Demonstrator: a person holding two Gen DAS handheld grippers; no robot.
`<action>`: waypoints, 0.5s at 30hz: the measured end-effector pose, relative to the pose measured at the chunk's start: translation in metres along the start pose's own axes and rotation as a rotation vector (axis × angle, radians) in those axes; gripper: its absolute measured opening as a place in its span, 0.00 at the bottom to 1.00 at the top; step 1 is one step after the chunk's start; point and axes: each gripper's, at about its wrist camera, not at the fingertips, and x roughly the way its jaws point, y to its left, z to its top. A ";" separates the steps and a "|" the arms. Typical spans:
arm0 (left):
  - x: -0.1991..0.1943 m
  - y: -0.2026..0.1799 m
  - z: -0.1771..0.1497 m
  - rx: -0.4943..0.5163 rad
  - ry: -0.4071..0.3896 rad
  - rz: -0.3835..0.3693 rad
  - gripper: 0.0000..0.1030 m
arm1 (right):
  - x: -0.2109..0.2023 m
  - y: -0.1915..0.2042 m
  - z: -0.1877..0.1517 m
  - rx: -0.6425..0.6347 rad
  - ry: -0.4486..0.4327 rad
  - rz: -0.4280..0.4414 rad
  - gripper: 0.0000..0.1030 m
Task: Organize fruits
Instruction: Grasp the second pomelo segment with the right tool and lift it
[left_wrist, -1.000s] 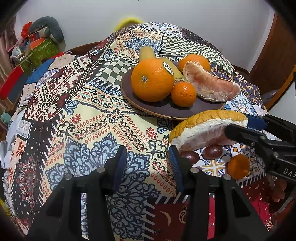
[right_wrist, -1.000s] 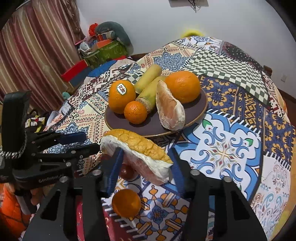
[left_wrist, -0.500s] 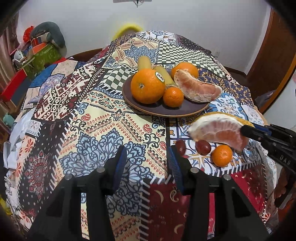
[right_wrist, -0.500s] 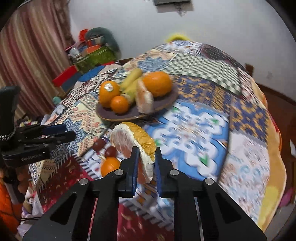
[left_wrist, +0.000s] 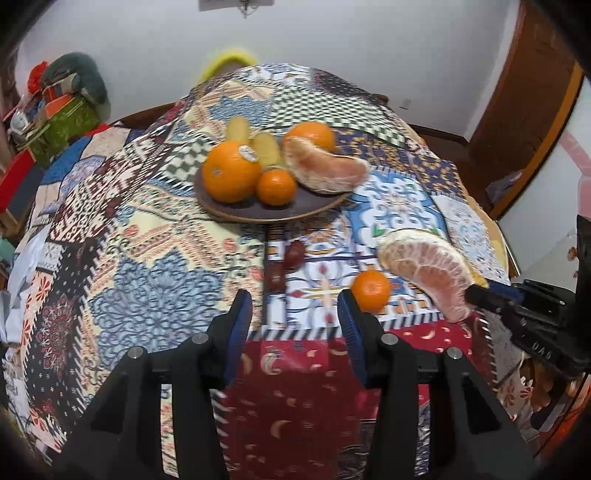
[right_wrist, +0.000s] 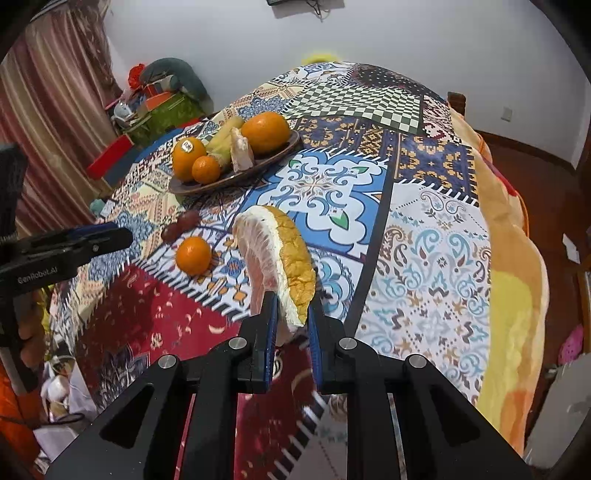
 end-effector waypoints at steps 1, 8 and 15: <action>0.000 -0.005 0.000 0.009 -0.005 0.001 0.54 | 0.000 0.001 -0.001 -0.001 0.002 0.000 0.16; 0.016 -0.029 0.004 0.071 0.027 -0.015 0.55 | -0.003 -0.004 -0.002 -0.001 0.012 -0.006 0.29; 0.040 -0.037 0.007 0.076 0.074 -0.048 0.55 | -0.008 -0.007 0.000 -0.008 -0.023 -0.017 0.47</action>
